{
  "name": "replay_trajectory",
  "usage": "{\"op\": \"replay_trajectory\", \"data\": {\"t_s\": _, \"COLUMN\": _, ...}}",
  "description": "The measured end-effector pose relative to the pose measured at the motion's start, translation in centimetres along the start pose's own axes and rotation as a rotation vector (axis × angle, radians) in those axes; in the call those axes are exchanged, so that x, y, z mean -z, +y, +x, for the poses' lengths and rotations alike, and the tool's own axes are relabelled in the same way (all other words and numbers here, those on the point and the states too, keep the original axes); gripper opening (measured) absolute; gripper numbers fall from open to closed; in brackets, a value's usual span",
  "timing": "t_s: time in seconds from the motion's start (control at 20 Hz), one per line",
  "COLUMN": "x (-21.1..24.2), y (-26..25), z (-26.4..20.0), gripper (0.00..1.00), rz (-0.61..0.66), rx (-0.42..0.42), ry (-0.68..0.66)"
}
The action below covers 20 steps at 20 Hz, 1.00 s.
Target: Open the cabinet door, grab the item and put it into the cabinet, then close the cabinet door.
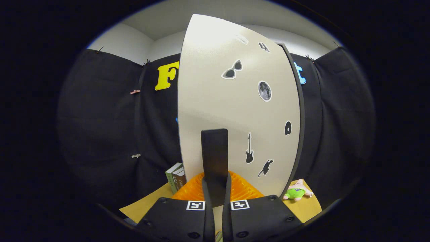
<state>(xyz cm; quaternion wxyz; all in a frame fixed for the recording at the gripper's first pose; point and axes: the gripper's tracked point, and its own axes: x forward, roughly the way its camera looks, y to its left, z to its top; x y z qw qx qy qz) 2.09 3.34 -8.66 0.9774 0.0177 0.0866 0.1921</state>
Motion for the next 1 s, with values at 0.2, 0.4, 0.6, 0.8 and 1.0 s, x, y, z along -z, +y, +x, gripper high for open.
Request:
{"op": "replay_trajectory", "data": {"t_s": 0.2, "x": 0.0, "y": -1.5, "z": -2.3, "gripper": 0.13, "rz": 0.031, "rx": -0.094, "ry": 0.009}}
{"op": "replay_trajectory", "data": {"t_s": 0.4, "x": -0.2, "y": -3.3, "z": -4.0, "gripper": 0.13, "rz": 0.039, "rx": -0.141, "ry": 0.001}}
{"op": "replay_trajectory", "data": {"t_s": 0.6, "x": -0.4, "y": -6.0, "z": -5.3, "gripper": 0.13, "rz": 0.034, "rx": -0.135, "ry": -0.010}}
{"op": "replay_trajectory", "data": {"t_s": 0.8, "x": -0.4, "y": -8.6, "z": -6.0, "gripper": 0.12, "rz": 0.052, "rx": -0.063, "ry": -0.023}}
{"op": "replay_trajectory", "data": {"t_s": 1.0, "x": -0.5, "y": -11.3, "z": -6.1, "gripper": 0.12, "rz": 0.050, "rx": 0.038, "ry": -0.045}}
